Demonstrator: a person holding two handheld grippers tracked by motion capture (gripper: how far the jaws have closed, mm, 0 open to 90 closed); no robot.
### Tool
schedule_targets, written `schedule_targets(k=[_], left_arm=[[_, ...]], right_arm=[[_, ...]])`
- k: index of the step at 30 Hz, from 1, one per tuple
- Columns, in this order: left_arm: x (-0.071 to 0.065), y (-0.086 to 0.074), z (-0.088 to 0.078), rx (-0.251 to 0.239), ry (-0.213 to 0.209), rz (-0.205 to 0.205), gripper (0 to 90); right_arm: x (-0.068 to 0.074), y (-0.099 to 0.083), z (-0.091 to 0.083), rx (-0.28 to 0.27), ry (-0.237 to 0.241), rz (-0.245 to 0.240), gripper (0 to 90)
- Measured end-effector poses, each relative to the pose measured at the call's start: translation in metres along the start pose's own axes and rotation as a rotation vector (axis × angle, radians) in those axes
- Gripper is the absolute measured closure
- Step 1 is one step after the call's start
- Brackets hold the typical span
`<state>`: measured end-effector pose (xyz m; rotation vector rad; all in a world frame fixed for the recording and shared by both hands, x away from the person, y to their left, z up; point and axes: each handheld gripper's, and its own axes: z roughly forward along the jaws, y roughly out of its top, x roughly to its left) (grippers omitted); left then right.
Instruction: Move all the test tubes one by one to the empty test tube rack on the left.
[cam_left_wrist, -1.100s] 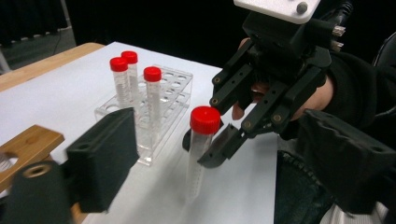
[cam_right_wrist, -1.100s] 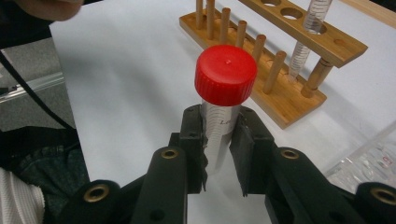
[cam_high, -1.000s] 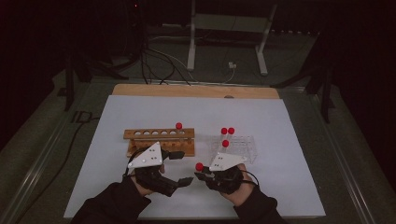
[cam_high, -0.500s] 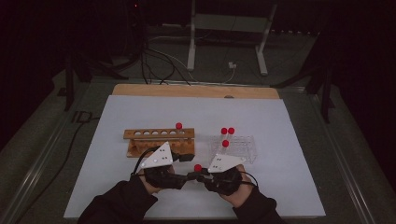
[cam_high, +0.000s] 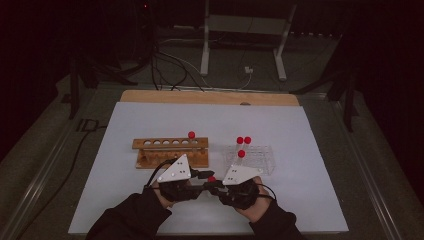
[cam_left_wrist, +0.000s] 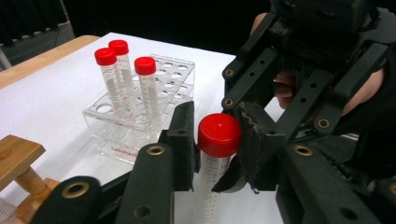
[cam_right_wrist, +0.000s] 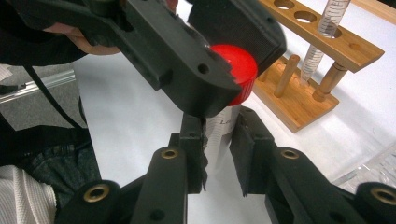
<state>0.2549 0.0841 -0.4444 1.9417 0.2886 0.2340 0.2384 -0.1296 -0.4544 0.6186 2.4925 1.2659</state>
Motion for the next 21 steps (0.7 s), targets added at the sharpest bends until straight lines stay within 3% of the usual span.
schedule_targets(k=[16, 21], left_arm=[[0.0018, 0.0023, -0.0013, 0.008, 0.002, -0.006, 72.0], [0.0059, 0.0035, -0.0078, 0.010, 0.031, 0.000, 72.0]], right_arm=[[-0.0023, -0.0010, 0.0003, -0.019, 0.008, 0.020, 73.4], [-0.0026, -0.0013, -0.0031, -0.041, -0.014, 0.021, 62.6]])
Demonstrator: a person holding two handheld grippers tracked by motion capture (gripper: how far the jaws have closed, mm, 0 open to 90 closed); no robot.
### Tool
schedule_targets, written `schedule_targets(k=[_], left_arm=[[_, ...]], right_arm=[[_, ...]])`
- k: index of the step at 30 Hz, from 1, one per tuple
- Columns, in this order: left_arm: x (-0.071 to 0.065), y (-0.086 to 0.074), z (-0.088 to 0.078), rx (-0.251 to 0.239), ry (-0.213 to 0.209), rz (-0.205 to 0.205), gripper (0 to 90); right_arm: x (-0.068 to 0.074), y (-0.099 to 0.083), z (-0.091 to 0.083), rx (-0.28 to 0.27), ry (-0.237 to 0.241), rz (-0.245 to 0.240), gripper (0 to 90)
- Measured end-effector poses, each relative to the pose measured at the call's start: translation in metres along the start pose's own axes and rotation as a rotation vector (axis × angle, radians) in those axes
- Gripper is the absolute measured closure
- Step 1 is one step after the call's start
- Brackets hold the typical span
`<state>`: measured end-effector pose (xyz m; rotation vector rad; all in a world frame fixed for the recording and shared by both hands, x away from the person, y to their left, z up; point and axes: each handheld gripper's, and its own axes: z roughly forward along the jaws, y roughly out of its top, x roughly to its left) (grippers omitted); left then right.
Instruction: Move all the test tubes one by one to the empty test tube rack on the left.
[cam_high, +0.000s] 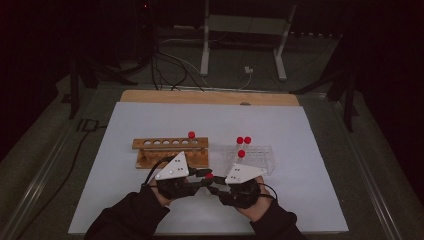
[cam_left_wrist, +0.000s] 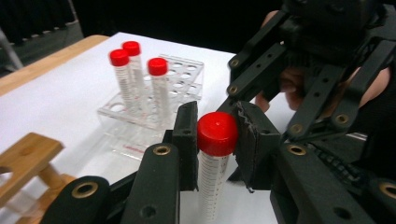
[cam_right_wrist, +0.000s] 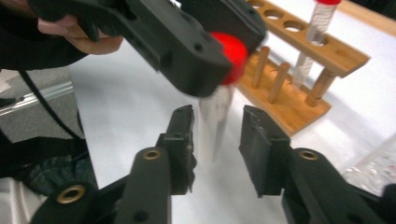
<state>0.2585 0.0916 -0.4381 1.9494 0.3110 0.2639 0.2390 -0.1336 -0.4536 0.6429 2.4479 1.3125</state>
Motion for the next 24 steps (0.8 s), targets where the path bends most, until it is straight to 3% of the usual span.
schedule_targets(k=[11, 18, 24], left_arm=[[0.020, 0.003, -0.024, -0.037, 0.112, -0.019, 72.0], [0.038, 0.009, -0.036, -0.044, 0.192, -0.028, 72.0], [0.051, 0.017, -0.042, -0.050, 0.235, -0.034, 72.0]], right_arm=[[-0.011, -0.001, -0.015, -0.062, -0.028, 0.038, 37.9], [-0.014, 0.000, -0.021, -0.113, -0.060, 0.066, 15.6], [-0.016, 0.000, -0.024, -0.118, -0.073, 0.078, 3.4]])
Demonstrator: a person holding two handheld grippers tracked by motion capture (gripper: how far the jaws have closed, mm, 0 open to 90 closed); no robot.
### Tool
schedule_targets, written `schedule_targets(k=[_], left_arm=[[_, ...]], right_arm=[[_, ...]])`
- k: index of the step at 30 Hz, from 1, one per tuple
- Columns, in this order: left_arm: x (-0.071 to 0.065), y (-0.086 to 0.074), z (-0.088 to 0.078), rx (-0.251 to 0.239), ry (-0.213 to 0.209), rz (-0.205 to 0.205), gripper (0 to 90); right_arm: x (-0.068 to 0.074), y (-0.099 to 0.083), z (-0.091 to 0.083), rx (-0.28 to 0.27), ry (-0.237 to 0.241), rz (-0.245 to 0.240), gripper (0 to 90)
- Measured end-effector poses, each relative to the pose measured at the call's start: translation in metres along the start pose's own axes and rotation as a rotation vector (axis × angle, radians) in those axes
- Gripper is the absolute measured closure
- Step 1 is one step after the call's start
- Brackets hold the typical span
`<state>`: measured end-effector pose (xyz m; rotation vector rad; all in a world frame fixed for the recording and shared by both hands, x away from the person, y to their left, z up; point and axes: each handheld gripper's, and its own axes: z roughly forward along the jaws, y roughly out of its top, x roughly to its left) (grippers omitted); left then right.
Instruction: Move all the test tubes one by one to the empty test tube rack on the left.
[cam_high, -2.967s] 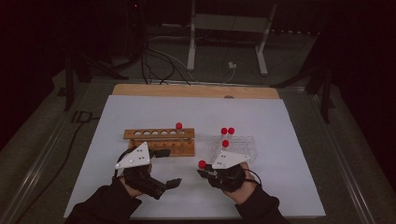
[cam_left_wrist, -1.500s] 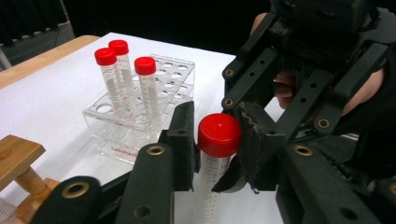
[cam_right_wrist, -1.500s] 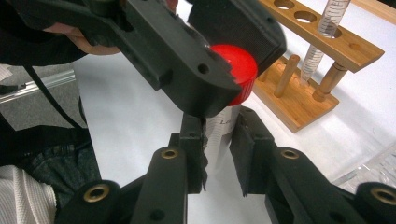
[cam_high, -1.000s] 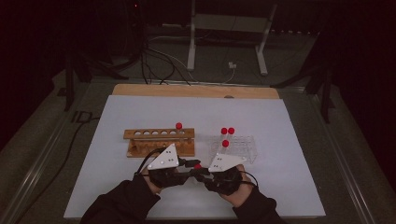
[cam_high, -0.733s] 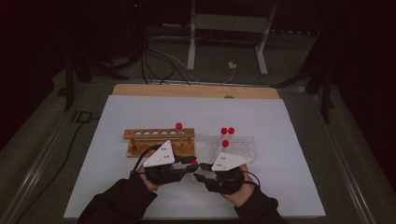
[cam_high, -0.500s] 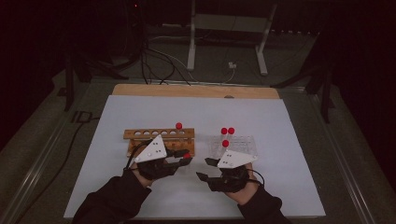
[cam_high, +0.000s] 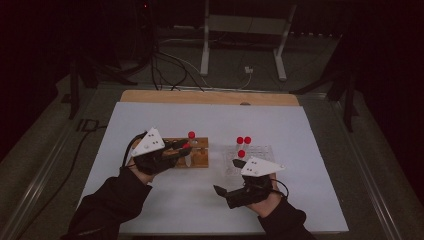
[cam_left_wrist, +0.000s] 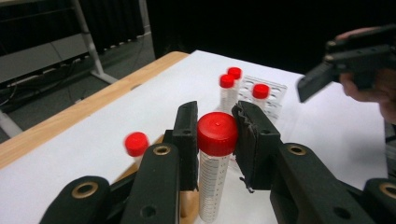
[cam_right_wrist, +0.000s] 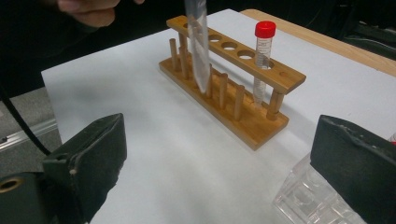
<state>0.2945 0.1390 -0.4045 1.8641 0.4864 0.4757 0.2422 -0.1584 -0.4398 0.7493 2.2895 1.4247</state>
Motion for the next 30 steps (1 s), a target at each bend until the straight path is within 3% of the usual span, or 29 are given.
schedule_targets(k=[10, 22, 30], left_arm=[[0.026, 0.008, 0.003, -0.021, 0.073, -0.007, 72.0], [0.047, 0.009, 0.018, -0.042, 0.142, -0.031, 72.0], [0.054, -0.004, 0.030, -0.020, 0.149, -0.063, 72.0]], right_arm=[[-0.003, 0.000, -0.004, -0.017, 0.035, 0.004, 0.0], [-0.005, -0.001, -0.004, -0.018, 0.035, 0.002, 0.0], [-0.006, -0.001, -0.005, -0.020, 0.037, 0.000, 0.0]])
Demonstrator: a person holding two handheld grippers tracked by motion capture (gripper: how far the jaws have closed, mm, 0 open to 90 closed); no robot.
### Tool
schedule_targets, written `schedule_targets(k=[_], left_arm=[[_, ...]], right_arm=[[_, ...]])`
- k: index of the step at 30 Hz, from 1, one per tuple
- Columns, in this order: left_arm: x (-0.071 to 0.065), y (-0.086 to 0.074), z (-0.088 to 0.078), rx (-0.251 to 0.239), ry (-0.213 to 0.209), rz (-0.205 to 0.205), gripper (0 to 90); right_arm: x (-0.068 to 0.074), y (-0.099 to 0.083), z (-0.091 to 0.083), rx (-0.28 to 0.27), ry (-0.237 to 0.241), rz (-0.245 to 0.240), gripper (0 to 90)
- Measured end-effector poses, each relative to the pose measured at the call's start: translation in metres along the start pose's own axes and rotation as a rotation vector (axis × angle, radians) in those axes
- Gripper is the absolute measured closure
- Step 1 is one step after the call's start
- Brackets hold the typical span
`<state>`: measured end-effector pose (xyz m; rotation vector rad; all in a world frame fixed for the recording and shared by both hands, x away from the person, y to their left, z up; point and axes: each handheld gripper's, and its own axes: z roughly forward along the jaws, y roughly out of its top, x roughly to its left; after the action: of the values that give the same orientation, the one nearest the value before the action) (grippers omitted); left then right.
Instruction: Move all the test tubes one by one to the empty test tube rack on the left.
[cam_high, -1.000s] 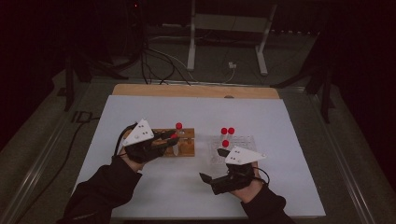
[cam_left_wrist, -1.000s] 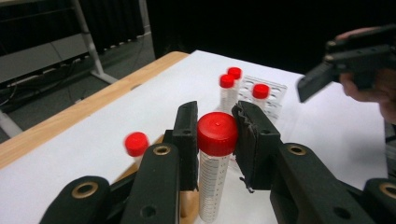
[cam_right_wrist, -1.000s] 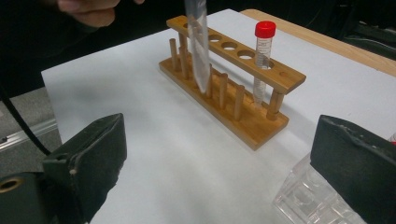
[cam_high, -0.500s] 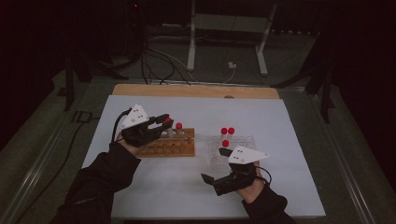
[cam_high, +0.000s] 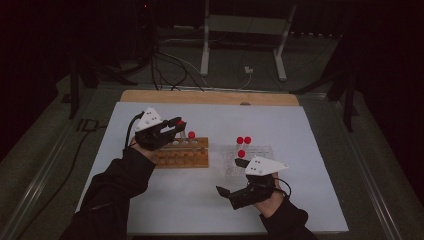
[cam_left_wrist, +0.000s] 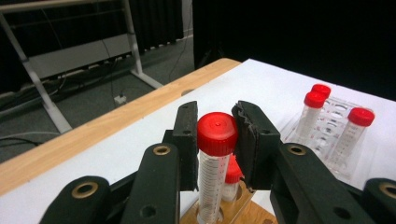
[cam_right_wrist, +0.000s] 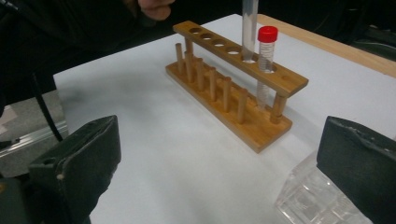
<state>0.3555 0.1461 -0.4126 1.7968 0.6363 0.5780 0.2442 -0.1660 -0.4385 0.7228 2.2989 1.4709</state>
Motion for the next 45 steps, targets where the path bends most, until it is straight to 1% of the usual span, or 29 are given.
schedule_targets(k=[4, 6, 9, 10, 14, 18, 26, 29, 31, 40, 41, 42, 43, 45], left_arm=[[0.000, -0.008, 0.004, 0.016, -0.005, -0.011, 72.0], [0.001, -0.012, 0.005, 0.014, -0.010, -0.023, 72.0], [0.000, -0.018, 0.007, 0.026, -0.013, -0.031, 72.0], [0.000, -0.020, 0.008, 0.032, -0.011, -0.027, 72.0], [-0.001, -0.026, 0.012, 0.040, -0.013, -0.041, 72.0], [-0.001, -0.030, 0.015, 0.059, -0.010, -0.037, 72.0], [-0.001, -0.035, 0.021, 0.093, -0.010, -0.036, 72.0], [0.000, -0.037, 0.023, 0.113, -0.011, -0.037, 71.9], [0.000, -0.038, 0.023, 0.110, -0.012, -0.035, 71.9], [0.000, -0.036, 0.022, 0.130, -0.019, -0.022, 71.3], [0.001, -0.036, 0.022, 0.132, -0.025, -0.026, 71.2], [0.001, -0.035, 0.021, 0.133, -0.028, -0.026, 70.5], [0.001, -0.035, 0.021, 0.137, -0.024, -0.023, 68.0], [0.001, -0.035, 0.018, 0.130, -0.045, -0.020, 60.5]], right_arm=[[-0.002, -0.001, -0.001, -0.009, 0.012, 0.008, 0.0], [-0.003, -0.001, -0.001, -0.016, 0.021, 0.013, 0.0], [-0.002, -0.001, -0.001, -0.017, 0.021, 0.006, 0.0], [-0.002, -0.001, -0.001, -0.015, 0.023, 0.006, 0.0], [-0.002, -0.001, -0.001, -0.010, 0.021, 0.002, 0.0], [-0.002, -0.002, -0.001, -0.007, 0.017, 0.000, 0.0], [-0.003, -0.002, -0.001, -0.005, 0.015, 0.002, 0.0], [-0.002, -0.002, -0.002, -0.007, 0.015, 0.000, 0.0], [-0.003, -0.002, -0.002, -0.006, 0.018, 0.000, 0.0], [-0.002, -0.001, -0.004, -0.012, 0.030, 0.001, 0.0], [-0.002, -0.001, -0.004, -0.016, 0.031, 0.000, 0.0], [-0.003, 0.000, -0.005, -0.018, 0.034, 0.002, 0.0], [-0.003, 0.000, -0.005, -0.021, 0.034, 0.003, 0.0], [-0.004, 0.000, -0.006, -0.025, 0.038, 0.005, 0.0]])
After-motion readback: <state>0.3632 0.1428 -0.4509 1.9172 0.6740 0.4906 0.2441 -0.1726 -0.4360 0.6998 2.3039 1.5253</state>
